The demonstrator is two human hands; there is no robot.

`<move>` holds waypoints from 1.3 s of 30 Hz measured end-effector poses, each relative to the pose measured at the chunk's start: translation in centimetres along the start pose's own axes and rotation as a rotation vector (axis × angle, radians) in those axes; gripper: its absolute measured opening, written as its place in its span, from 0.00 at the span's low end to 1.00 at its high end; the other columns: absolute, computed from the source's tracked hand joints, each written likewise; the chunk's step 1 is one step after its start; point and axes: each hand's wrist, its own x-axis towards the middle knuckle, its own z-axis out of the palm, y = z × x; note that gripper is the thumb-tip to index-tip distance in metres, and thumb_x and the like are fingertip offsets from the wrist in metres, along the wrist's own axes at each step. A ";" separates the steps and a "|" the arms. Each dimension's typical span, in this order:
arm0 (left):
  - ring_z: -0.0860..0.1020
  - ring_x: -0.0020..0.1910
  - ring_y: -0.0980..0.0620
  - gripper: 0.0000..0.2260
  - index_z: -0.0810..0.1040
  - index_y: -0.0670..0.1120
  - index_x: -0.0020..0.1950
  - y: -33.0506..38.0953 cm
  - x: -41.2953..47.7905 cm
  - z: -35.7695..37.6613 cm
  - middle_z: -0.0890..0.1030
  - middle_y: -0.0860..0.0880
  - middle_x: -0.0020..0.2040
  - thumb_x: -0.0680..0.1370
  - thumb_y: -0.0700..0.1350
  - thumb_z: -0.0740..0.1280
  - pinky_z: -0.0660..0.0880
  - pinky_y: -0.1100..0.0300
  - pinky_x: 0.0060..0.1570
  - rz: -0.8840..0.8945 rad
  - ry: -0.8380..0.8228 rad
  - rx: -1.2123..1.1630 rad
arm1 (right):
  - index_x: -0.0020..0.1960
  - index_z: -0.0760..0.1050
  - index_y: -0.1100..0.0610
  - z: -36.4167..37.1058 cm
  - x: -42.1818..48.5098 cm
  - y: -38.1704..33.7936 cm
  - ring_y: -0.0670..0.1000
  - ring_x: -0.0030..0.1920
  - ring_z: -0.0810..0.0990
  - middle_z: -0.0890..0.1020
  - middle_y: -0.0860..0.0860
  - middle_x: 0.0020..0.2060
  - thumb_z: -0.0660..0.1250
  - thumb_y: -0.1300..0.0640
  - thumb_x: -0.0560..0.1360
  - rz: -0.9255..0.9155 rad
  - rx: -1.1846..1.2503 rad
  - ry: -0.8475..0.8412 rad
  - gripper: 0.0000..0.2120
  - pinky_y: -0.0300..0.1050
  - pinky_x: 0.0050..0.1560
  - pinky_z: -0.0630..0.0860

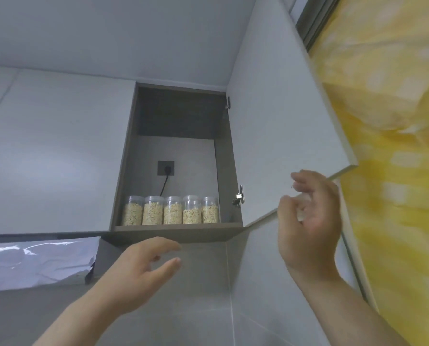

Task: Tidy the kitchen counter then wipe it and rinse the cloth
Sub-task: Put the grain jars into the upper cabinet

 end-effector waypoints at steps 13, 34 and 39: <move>0.77 0.52 0.67 0.17 0.77 0.64 0.52 8.5 1.2 -2.7 0.79 0.70 0.51 0.67 0.66 0.58 0.74 0.61 0.54 0.056 0.010 -0.001 | 0.60 0.78 0.52 -4.7 6.3 1.3 0.52 0.45 0.72 0.76 0.52 0.41 0.56 0.66 0.75 0.462 0.400 -0.180 0.21 0.50 0.52 0.68; 0.80 0.47 0.41 0.24 0.80 0.45 0.49 13.1 7.7 -7.7 0.82 0.43 0.45 0.78 0.63 0.55 0.77 0.44 0.51 -0.100 -0.009 0.086 | 0.49 0.81 0.48 3.1 2.5 -0.9 0.42 0.53 0.82 0.85 0.44 0.46 0.57 0.63 0.67 0.611 0.622 -0.437 0.20 0.34 0.52 0.77; 0.79 0.50 0.49 0.22 0.64 0.56 0.71 11.9 7.9 -7.8 0.78 0.53 0.58 0.77 0.56 0.61 0.79 0.46 0.52 -0.038 0.121 0.066 | 0.57 0.82 0.54 5.4 1.5 -0.1 0.41 0.56 0.79 0.84 0.44 0.53 0.59 0.68 0.74 0.613 0.493 -0.557 0.19 0.29 0.54 0.73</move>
